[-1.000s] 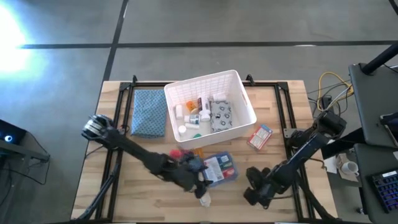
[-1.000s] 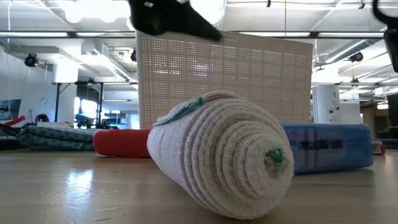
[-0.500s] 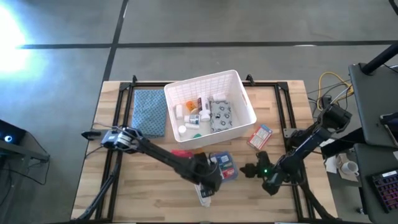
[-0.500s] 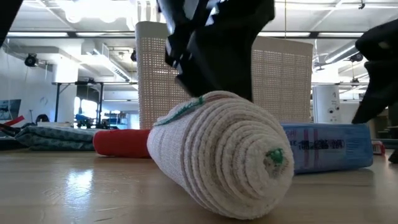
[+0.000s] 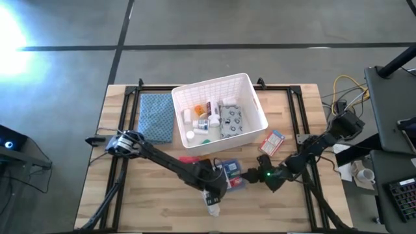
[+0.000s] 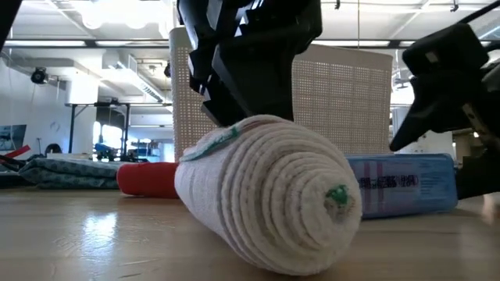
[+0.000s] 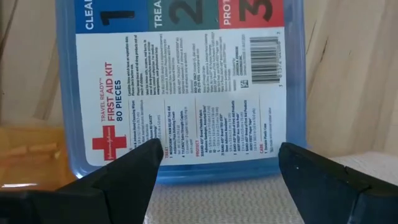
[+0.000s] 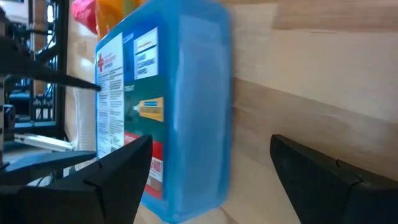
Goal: Pick & place medical supplies in basket/bin
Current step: Put the medicine kit into the white bin
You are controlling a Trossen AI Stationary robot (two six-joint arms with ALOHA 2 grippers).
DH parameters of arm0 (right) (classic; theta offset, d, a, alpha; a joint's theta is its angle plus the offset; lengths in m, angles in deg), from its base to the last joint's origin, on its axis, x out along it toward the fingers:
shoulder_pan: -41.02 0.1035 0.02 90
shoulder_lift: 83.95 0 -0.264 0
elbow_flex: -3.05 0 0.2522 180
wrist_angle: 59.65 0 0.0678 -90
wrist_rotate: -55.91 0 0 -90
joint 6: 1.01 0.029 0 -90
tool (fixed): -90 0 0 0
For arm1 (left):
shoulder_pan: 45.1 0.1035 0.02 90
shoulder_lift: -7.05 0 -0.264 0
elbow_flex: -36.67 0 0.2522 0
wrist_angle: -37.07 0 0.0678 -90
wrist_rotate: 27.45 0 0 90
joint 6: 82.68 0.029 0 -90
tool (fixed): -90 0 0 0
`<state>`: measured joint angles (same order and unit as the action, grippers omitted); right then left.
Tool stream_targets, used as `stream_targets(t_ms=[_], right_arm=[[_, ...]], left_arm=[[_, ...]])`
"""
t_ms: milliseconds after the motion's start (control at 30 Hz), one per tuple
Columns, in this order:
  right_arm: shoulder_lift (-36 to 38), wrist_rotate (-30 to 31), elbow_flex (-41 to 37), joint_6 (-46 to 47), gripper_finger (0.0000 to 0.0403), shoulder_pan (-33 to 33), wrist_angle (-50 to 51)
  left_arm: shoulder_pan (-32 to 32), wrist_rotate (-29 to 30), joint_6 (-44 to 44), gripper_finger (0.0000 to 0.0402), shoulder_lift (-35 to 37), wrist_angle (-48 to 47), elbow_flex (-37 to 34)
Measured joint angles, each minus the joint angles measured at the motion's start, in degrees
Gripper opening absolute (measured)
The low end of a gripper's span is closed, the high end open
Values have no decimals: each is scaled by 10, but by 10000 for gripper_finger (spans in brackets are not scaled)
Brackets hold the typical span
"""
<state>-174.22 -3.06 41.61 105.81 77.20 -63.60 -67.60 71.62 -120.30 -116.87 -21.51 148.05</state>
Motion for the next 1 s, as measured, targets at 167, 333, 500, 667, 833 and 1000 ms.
stream_targets(t_ms=[167, 333, 500, 667, 833, 1000], right_arm=[[-37, -29, 20, -48, 318, -25, -35], [-56, -44, 46, -86, 315, -43, -38], [-35, -55, 66, -148, 306, -51, -22], [-20, -109, 81, -176, 305, -66, -22], [-16, -195, 108, -202, 304, -68, -18], [-12, -218, 143, -223, 308, -69, -28]], left_arm=[[1, -20, -36, 308, -1, 59, -48], [0, -28, -50, 308, -1, 71, -49], [0, -36, -50, 308, -2, 67, -39], [-2, -38, -50, 308, -2, 65, -40], [-2, -30, -50, 308, -1, 64, -43], [1, -10, -44, 308, -1, 81, -42]])
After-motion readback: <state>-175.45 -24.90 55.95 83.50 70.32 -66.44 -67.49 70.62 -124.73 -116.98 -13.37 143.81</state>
